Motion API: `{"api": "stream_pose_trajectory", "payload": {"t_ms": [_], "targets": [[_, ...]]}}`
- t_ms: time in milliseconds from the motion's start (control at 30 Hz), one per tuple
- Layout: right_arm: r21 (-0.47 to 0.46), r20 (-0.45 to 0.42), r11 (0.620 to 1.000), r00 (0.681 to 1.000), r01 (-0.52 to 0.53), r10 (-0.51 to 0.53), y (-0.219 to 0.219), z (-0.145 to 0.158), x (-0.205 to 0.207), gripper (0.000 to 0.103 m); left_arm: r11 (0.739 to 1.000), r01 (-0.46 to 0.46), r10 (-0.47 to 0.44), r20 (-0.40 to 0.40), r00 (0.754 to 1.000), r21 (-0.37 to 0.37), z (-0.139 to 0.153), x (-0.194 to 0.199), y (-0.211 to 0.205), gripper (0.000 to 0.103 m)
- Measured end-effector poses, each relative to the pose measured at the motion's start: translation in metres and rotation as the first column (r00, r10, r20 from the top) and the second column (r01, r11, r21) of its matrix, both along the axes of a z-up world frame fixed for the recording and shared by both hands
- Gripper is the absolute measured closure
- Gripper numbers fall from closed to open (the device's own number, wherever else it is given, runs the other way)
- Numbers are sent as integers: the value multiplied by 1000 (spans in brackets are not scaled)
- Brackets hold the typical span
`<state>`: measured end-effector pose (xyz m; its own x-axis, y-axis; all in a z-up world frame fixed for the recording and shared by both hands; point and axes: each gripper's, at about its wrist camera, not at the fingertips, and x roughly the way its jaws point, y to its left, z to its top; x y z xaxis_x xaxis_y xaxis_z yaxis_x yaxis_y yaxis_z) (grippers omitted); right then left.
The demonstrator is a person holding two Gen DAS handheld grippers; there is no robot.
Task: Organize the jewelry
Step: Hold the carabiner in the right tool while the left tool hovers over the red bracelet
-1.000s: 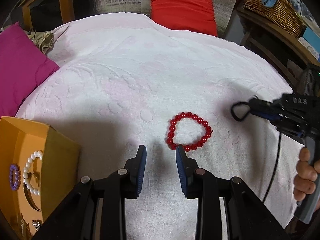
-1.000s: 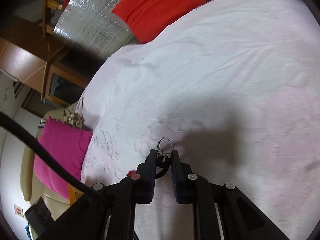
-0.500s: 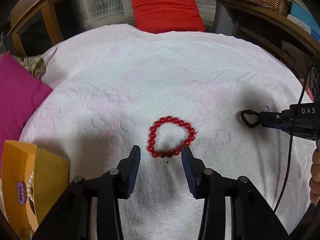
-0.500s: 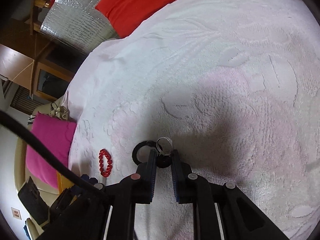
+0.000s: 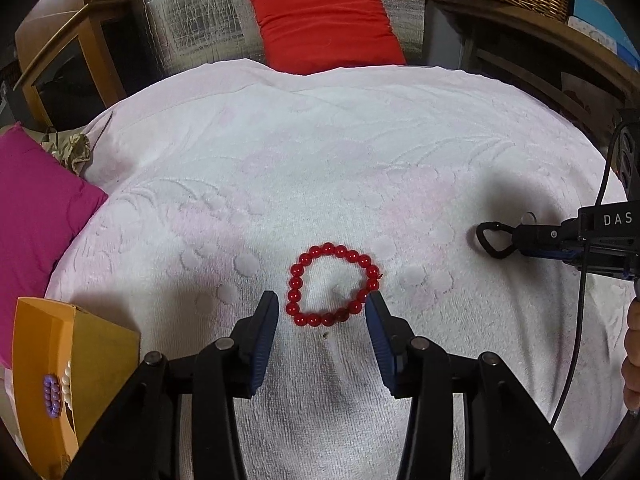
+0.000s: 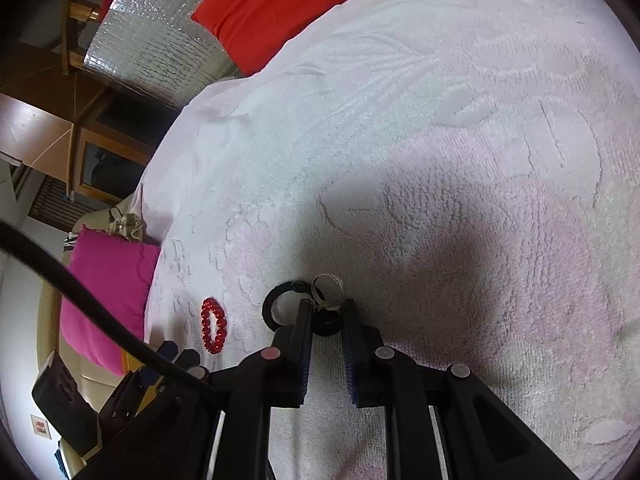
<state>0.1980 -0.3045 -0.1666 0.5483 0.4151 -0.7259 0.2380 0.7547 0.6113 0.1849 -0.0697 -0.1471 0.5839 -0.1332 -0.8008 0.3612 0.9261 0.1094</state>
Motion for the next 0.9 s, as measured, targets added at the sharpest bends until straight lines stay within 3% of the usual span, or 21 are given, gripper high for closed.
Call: {"api": "stream_pose_trajectory", "payload": {"t_ms": [233, 333, 567, 900], "targets": [[22, 0, 1000, 1000, 5, -5, -2, -2, 0, 86, 1000, -3, 3, -20, 1000, 8, -5, 1, 1, 56], [36, -1, 999, 1000, 7, -7, -3, -3, 0, 86, 1000, -7, 7, -29, 1000, 16, -8, 3, 3, 43], [55, -6, 998, 1000, 13, -13, -5, -4, 0, 86, 999, -48, 49, -74, 996, 12, -15, 13, 25, 43], [99, -12, 995, 1000, 28, -27, -9, -7, -1, 86, 994, -85, 76, -127, 989, -71, -19, 23, 47, 43]]}}
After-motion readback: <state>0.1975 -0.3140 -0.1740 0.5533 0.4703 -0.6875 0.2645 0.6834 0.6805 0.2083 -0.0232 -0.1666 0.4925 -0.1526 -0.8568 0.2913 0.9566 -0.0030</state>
